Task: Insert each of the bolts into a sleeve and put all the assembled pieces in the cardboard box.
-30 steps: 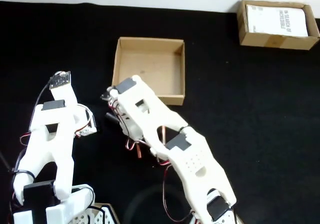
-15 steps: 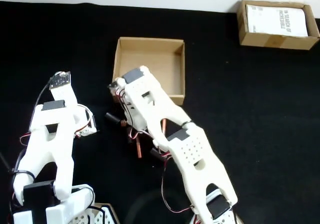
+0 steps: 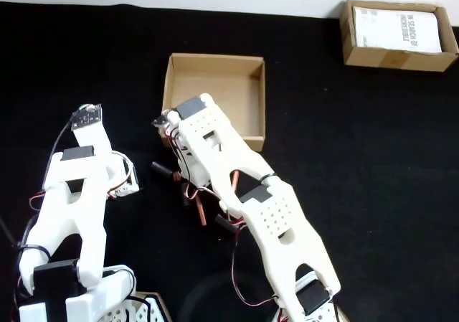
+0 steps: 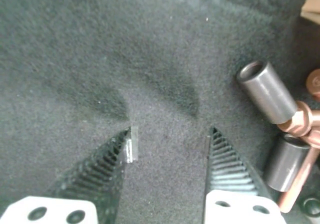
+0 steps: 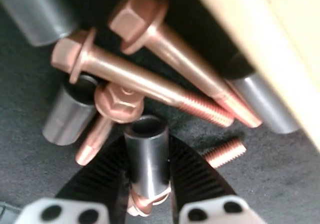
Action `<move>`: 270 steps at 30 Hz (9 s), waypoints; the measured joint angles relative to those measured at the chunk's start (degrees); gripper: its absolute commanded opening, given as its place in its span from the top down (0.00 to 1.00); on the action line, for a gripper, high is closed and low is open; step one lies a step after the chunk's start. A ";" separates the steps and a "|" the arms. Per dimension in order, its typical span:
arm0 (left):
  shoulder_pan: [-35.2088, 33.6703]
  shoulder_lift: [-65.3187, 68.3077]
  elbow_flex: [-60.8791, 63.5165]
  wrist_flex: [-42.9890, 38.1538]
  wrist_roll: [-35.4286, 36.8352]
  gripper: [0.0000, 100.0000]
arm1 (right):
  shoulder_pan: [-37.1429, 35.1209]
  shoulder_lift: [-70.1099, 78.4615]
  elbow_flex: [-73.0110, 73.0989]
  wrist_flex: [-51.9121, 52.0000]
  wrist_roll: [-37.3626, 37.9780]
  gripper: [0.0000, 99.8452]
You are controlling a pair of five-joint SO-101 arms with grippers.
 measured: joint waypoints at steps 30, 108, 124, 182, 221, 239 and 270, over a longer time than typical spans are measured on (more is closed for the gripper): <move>0.00 0.00 0.62 0.00 0.00 0.78 | -0.35 -1.05 -0.18 -4.48 4.31 0.86; 7.82 6.68 -20.66 26.73 -8.35 0.78 | 39.38 -88.00 65.49 -5.71 1.93 0.99; 36.57 27.78 -52.40 44.48 -9.67 0.78 | 64.97 -109.71 94.42 -20.92 15.30 0.99; 46.42 49.76 -73.23 45.01 -4.40 0.99 | 67.25 -110.86 98.73 -21.54 15.91 0.99; 56.09 37.01 -73.41 41.41 -8.70 0.76 | 67.25 -110.86 99.87 -22.86 15.91 0.99; 65.41 37.01 -70.68 43.78 -34.64 0.76 | 82.20 -111.03 99.16 -29.63 19.34 0.99; 65.76 42.37 -55.74 14.95 -42.99 0.76 | 98.29 -111.03 98.90 -41.23 27.87 0.99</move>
